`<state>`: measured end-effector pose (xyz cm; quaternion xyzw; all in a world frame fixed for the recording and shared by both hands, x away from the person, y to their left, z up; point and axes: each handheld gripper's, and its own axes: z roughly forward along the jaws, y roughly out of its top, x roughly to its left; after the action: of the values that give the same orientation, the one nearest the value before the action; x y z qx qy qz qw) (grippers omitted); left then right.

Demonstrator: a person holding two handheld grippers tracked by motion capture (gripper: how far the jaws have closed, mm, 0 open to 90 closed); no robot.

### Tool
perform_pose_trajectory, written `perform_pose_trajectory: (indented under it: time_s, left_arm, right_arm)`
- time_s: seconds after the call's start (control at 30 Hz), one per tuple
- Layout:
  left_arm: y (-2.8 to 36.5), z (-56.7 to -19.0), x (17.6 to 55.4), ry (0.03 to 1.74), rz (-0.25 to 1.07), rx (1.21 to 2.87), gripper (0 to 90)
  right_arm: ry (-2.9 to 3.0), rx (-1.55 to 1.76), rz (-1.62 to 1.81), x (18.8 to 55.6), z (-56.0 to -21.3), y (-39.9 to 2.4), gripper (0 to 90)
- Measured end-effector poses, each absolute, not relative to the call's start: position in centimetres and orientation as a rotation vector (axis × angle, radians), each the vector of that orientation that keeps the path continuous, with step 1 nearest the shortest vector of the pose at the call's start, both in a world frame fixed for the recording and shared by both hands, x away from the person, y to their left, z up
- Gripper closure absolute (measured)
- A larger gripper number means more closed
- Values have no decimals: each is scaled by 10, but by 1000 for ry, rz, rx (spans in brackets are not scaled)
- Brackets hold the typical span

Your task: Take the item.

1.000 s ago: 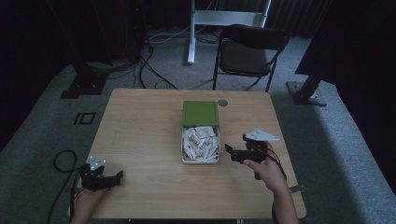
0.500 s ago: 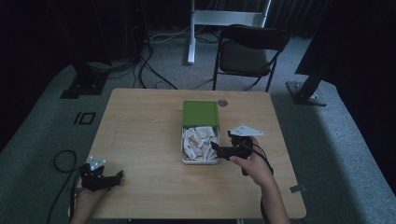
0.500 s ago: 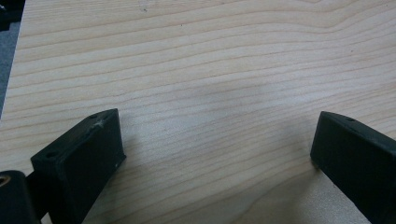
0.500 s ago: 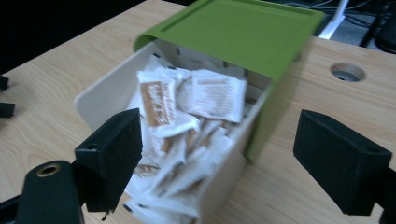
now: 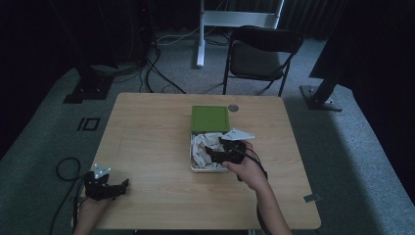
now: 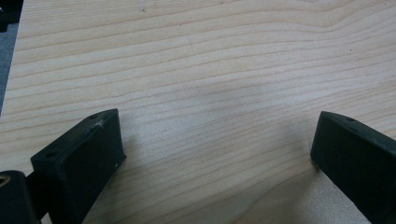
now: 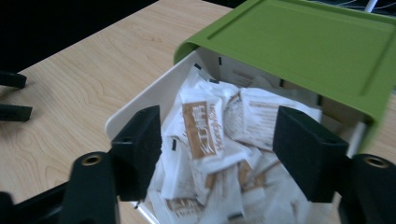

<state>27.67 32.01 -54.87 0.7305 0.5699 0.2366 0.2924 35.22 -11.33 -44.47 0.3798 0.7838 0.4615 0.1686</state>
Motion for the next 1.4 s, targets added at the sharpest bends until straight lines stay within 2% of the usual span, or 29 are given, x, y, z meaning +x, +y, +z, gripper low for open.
perform_pose_trajectory:
  time_s: [0.73,0.97,1.23,1.4]
  left_arm:
    - [320,-549,277,1520,629,1948,32]
    - [320,-549,277,1519,629,1948,32]
    - [320,-549,277,1519,629,1948,32]
    - [320,-549,277,1518,630,1949,32]
  right_arm:
    - [2197,1160,1172,371,-471,-70,473]
    - [2226,1165,1136,375,-482,-69,591]
    - [2234,1111,1193,371,-472,-73,751]
    - [2230,1092,1230,367,-464,-77,784]
